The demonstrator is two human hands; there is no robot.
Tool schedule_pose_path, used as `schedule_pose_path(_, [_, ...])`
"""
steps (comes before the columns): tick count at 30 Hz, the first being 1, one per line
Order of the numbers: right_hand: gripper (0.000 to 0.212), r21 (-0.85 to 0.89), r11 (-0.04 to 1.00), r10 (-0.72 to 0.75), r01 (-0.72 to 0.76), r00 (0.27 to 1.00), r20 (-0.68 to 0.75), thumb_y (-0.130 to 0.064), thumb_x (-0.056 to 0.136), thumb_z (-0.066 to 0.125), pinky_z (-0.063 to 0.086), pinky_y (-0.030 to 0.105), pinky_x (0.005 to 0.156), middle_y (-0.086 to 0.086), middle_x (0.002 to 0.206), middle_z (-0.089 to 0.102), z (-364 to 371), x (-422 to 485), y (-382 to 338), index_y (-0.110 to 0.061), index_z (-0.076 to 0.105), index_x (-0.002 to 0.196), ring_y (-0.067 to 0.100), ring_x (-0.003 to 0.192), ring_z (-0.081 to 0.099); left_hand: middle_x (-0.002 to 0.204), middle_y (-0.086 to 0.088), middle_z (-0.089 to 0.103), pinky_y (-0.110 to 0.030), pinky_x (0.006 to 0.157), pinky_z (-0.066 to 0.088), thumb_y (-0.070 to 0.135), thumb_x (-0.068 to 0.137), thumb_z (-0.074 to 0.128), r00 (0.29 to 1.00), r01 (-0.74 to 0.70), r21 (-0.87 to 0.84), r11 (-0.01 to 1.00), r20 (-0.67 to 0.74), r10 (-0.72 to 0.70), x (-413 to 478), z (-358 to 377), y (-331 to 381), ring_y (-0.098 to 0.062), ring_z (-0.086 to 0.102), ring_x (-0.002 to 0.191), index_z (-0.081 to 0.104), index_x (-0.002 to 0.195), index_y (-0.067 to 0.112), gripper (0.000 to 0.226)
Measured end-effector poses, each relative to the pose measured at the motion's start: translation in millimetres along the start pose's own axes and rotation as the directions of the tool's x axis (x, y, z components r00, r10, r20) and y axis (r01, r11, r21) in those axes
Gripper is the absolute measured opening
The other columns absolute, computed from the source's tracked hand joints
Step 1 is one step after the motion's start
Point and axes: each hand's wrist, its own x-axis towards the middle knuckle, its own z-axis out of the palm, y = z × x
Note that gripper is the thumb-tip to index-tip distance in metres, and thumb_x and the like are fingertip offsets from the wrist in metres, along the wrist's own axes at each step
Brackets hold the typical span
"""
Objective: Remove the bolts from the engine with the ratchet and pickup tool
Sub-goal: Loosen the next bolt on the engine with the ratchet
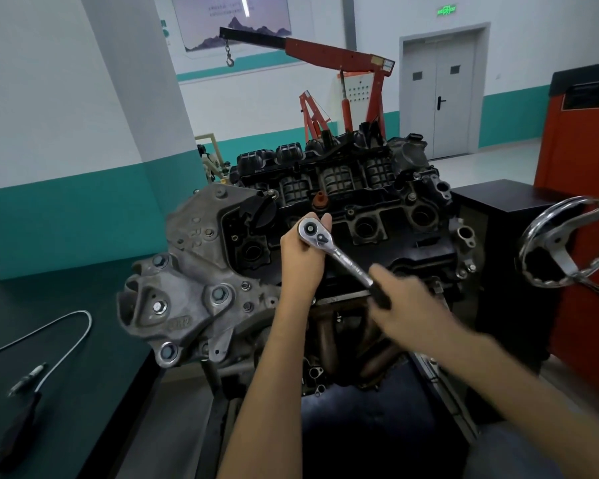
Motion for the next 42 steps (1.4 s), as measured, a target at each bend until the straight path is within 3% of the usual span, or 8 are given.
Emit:
schedule_pose_path(6, [0.025, 0.367, 0.925, 0.130, -0.101, 0.990, -0.057, -0.005, 0.084, 0.053, 0.045, 0.025, 0.049, -0.001, 0.063, 0.050, 74, -14, -54, -0.017, 0.042, 0.103, 0.011, 0.053, 0.052, 0.066, 0.000, 0.016, -0.004, 0.055, 0.029, -0.002, 0.094, 0.057, 0.990, 0.111, -0.058, 0.992, -0.083, -0.115, 8, 1, 6, -0.005, 0.019, 0.051, 0.023, 0.066, 0.019, 0.048])
schedule_pose_path(12, [0.032, -0.107, 0.992, -0.057, 0.072, 0.989, 0.139, -0.011, 0.084, 0.056, 0.035, 0.016, 0.047, -0.002, 0.069, 0.049, -28, 17, 12, -0.021, 0.047, 0.114, 0.018, 0.056, 0.052, 0.051, 0.015, 0.031, -0.019, 0.055, 0.028, 0.013, 0.095, 0.059, 0.997, 0.029, 0.086, 0.996, 0.071, -0.035, 8, -1, 4, -0.005, 0.028, 0.055, 0.032, 0.050, 0.031, 0.055])
schedule_pose_path(18, [0.028, -0.567, 0.775, -0.248, 0.280, 0.959, 0.134, -0.021, 0.089, 0.053, 0.035, 0.030, 0.060, -0.002, 0.079, 0.054, -73, 59, 10, -0.024, 0.040, 0.112, 0.027, 0.077, 0.060, 0.052, 0.014, 0.032, -0.018, 0.054, 0.029, 0.009, 0.096, 0.056, 1.000, 0.013, 0.031, 0.999, 0.012, -0.013, 6, -7, 2, -0.002, 0.029, 0.054, 0.034, 0.056, 0.024, 0.048])
schedule_pose_path(22, [0.023, -0.162, 0.986, -0.036, 0.031, 0.999, -0.026, -0.018, 0.083, 0.059, 0.042, 0.031, 0.054, -0.002, 0.067, 0.048, -12, 3, -10, -0.026, 0.039, 0.094, 0.027, 0.065, 0.059, 0.056, 0.012, 0.025, -0.019, 0.052, 0.024, 0.010, 0.097, 0.056, 0.998, 0.009, -0.002, 1.000, -0.062, -0.009, 2, -3, 2, -0.006, 0.024, 0.055, 0.026, 0.061, 0.020, 0.048])
schedule_pose_path(28, [0.022, 0.399, 0.909, 0.163, -0.121, 0.984, -0.073, -0.006, 0.084, 0.053, 0.047, 0.032, 0.054, -0.002, 0.063, 0.049, 74, -20, -69, -0.022, 0.039, 0.092, 0.018, 0.058, 0.055, 0.059, 0.005, 0.021, -0.015, 0.045, 0.020, 0.016, 0.096, 0.058, 0.993, 0.078, 0.130, 0.988, -0.099, -0.065, 7, -2, 3, -0.004, 0.020, 0.048, 0.029, 0.065, 0.014, 0.042])
schedule_pose_path(34, [0.033, -0.011, 0.999, -0.051, 0.053, 0.992, 0.117, -0.009, 0.082, 0.057, 0.035, 0.024, 0.051, 0.001, 0.067, 0.049, -11, 6, -2, -0.016, 0.049, 0.113, 0.017, 0.054, 0.048, 0.050, 0.014, 0.027, -0.017, 0.050, 0.024, 0.013, 0.095, 0.059, 0.997, 0.046, 0.100, 0.994, 0.051, -0.051, 9, -6, 2, -0.004, 0.024, 0.051, 0.029, 0.050, 0.030, 0.056])
schedule_pose_path(38, [0.030, -0.511, 0.816, -0.170, 0.269, 0.957, 0.233, -0.019, 0.088, 0.055, 0.036, 0.024, 0.054, -0.006, 0.074, 0.051, -79, 55, 20, -0.030, 0.040, 0.112, 0.015, 0.064, 0.052, 0.049, 0.014, 0.031, -0.012, 0.056, 0.031, 0.001, 0.092, 0.056, 0.996, 0.021, 0.096, 0.995, 0.080, -0.029, 12, -3, 5, 0.000, 0.030, 0.053, 0.030, 0.051, 0.029, 0.056])
schedule_pose_path(42, [0.024, -0.448, 0.872, -0.171, 0.198, 0.980, 0.101, -0.019, 0.086, 0.057, 0.038, 0.026, 0.056, -0.008, 0.070, 0.047, -52, 38, 12, -0.027, 0.041, 0.102, 0.021, 0.069, 0.060, 0.054, 0.013, 0.029, -0.017, 0.054, 0.026, 0.009, 0.097, 0.054, 0.999, 0.038, 0.036, 0.999, 0.002, -0.038, 5, -2, 3, -0.003, 0.026, 0.055, 0.029, 0.059, 0.020, 0.047])
